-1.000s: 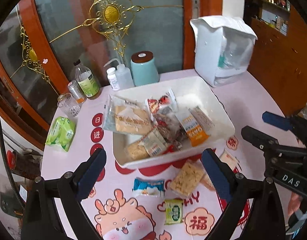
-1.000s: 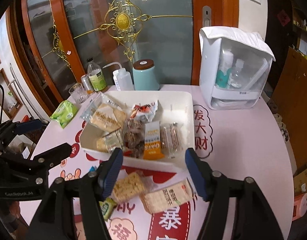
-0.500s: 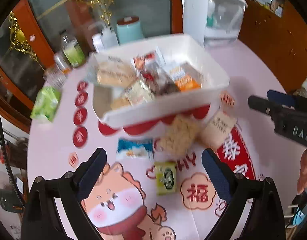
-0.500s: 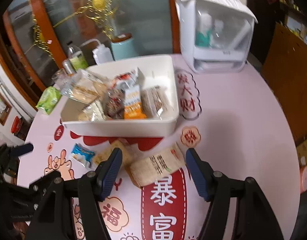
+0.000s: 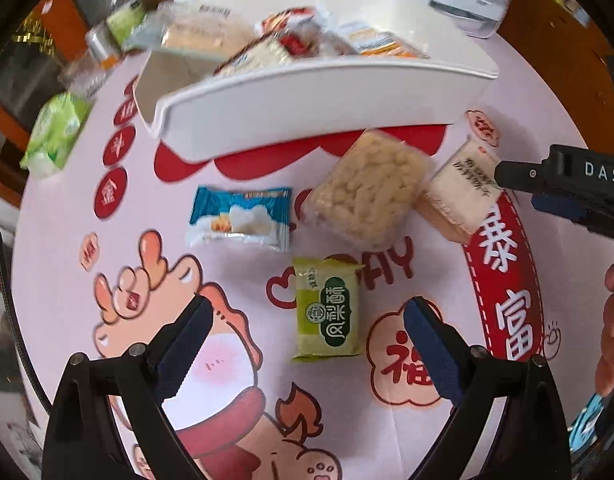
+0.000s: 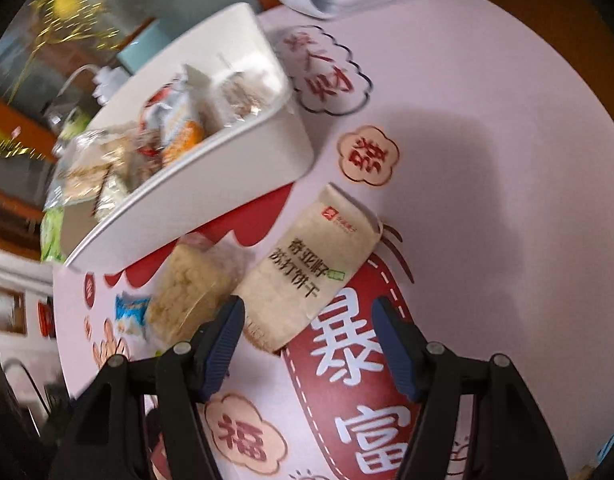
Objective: Organize snacks
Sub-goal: 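Withdraw both tools from the tray toward the remaining snacks, then grasp the green pastry packet with the left tool while the right tool grasps the soda-cracker bag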
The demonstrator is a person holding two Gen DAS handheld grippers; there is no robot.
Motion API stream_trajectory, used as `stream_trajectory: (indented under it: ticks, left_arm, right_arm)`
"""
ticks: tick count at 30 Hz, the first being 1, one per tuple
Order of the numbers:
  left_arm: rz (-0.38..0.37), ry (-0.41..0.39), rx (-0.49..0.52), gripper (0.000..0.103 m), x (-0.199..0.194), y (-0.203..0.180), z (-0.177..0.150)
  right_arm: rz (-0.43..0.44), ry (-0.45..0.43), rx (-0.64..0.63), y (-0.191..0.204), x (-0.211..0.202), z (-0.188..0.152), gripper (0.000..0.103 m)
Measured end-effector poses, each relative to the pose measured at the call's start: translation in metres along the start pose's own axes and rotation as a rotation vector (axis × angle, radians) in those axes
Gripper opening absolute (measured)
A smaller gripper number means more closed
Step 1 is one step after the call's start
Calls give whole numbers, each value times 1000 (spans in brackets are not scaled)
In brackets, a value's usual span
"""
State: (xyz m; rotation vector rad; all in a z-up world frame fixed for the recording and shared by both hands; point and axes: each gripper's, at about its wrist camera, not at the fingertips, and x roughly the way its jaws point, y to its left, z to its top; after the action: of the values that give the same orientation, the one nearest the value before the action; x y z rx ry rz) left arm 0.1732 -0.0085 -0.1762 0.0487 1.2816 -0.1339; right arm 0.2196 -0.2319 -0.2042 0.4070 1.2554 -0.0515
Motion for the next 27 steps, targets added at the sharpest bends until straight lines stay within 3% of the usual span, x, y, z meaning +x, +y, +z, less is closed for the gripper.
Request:
stream_trajectory:
  ticks: [9, 21, 27]
  left_arm:
    - [-1, 8, -26, 96, 23, 8, 1]
    - [-6, 34, -8, 96, 44, 11, 8]
    - [-5, 42, -12, 96, 54, 9, 15]
  right_arm:
    - [4, 9, 199, 0, 27, 9, 66]
    - [-215, -26, 124, 40, 43, 13, 67]
    - [-308, -18, 47, 65, 54, 13, 74]
